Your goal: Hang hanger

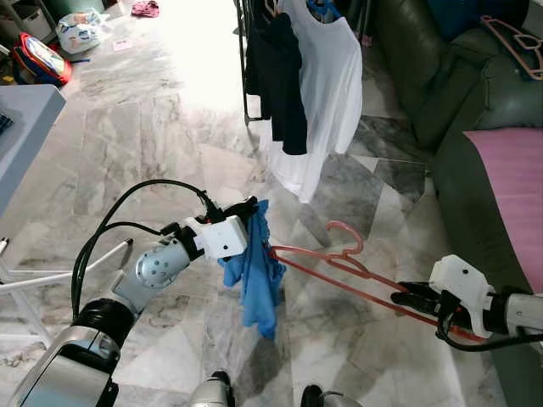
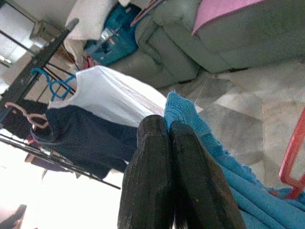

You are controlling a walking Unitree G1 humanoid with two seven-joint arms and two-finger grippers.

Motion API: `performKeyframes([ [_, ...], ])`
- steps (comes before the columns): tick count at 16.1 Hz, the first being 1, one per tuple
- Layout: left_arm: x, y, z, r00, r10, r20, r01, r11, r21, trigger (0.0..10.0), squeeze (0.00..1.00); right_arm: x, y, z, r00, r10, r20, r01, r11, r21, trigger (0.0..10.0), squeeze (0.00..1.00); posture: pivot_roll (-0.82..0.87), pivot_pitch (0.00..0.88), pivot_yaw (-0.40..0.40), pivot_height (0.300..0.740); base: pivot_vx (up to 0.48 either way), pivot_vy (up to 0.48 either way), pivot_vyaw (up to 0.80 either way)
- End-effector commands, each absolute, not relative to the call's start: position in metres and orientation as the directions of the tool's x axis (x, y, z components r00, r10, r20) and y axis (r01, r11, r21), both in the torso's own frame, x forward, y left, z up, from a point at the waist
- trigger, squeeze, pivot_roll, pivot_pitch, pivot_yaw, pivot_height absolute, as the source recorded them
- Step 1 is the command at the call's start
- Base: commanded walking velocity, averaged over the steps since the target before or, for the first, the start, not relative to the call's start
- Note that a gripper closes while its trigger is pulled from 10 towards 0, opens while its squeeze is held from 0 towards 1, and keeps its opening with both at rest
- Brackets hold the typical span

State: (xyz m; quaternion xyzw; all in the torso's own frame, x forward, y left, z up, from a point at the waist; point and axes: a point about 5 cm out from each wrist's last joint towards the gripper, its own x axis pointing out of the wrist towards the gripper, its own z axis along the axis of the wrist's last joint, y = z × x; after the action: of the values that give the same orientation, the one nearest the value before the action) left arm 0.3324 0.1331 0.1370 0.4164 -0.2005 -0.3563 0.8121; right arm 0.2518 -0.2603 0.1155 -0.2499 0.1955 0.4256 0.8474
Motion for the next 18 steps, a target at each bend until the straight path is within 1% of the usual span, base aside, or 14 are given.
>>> performKeyframes([
  [1, 0.329, 0.131, 0.141, 0.646, -0.761, 0.056, 0.411, 0.409, 0.815, 10.0, 0.00, 0.254, -0.259, 0.113, 0.564, 0.624, -0.541, -0.818, 0.512, -0.262, 10.0, 0.00, 0.05, 0.242, 0.041, 0.740, 0.000, 0.000, 0.00],
  [3, 0.326, 0.123, 0.147, 0.613, -0.785, 0.090, 0.422, 0.421, 0.803, 10.0, 0.00, 0.258, -0.255, 0.110, 0.559, 0.635, -0.533, -0.821, 0.514, -0.249, 10.0, 0.00, 0.05, 0.244, 0.041, 0.740, 0.000, 0.000, 0.00],
  [4, 0.324, 0.120, 0.148, 0.592, -0.801, 0.092, 0.430, 0.411, 0.804, 10.0, 0.00, 0.262, -0.252, 0.107, 0.553, 0.644, -0.528, -0.825, 0.514, -0.237, 10.0, 0.00, 0.05, 0.245, 0.042, 0.740, 0.000, 0.000, 0.00],
  [8, 0.319, 0.113, 0.155, 0.552, -0.824, 0.128, 0.441, 0.419, 0.794, 10.0, 0.00, 0.271, -0.245, 0.092, 0.527, 0.658, -0.538, -0.836, 0.516, -0.187, 10.0, 0.00, 0.06, 0.247, 0.041, 0.740, 0.000, 0.000, 0.00],
  [10, 0.317, 0.115, 0.156, 0.549, -0.827, 0.122, 0.435, 0.407, 0.803, 10.0, 0.00, 0.270, -0.244, 0.082, 0.508, 0.660, -0.554, -0.842, 0.515, -0.160, 10.0, 0.00, 0.07, 0.246, 0.039, 0.740, 0.000, 0.000, 0.00],
  [12, 0.318, 0.121, 0.156, 0.560, -0.821, 0.113, 0.427, 0.403, 0.809, 10.0, 0.00, 0.267, -0.247, 0.076, 0.501, 0.654, -0.566, -0.841, 0.523, -0.140, 10.0, 0.00, 0.08, 0.248, 0.038, 0.740, 0.000, 0.000, 0.00],
  [14, 0.316, 0.122, 0.159, 0.552, -0.826, 0.116, 0.425, 0.398, 0.813, 10.0, 0.00, 0.265, -0.251, 0.068, 0.490, 0.647, -0.584, -0.840, 0.530, -0.117, 10.0, 0.00, 0.08, 0.248, 0.038, 0.740, 0.000, 0.000, 0.00],
  [16, 0.313, 0.116, 0.161, 0.525, -0.843, 0.121, 0.432, 0.386, 0.815, 10.0, 0.00, 0.264, -0.253, 0.059, 0.496, 0.629, -0.599, -0.825, 0.557, -0.098, 10.0, 0.00, 0.08, 0.246, 0.041, 0.740, 0.000, 0.000, 0.00],
  [18, 0.311, 0.111, 0.164, 0.505, -0.853, 0.135, 0.436, 0.387, 0.813, 10.0, 0.00, 0.265, -0.257, 0.049, 0.528, 0.577, -0.623, -0.788, 0.607, -0.106, 10.0, 0.00, 0.08, 0.245, 0.042, 0.740, 0.000, 0.000, 0.00],
])
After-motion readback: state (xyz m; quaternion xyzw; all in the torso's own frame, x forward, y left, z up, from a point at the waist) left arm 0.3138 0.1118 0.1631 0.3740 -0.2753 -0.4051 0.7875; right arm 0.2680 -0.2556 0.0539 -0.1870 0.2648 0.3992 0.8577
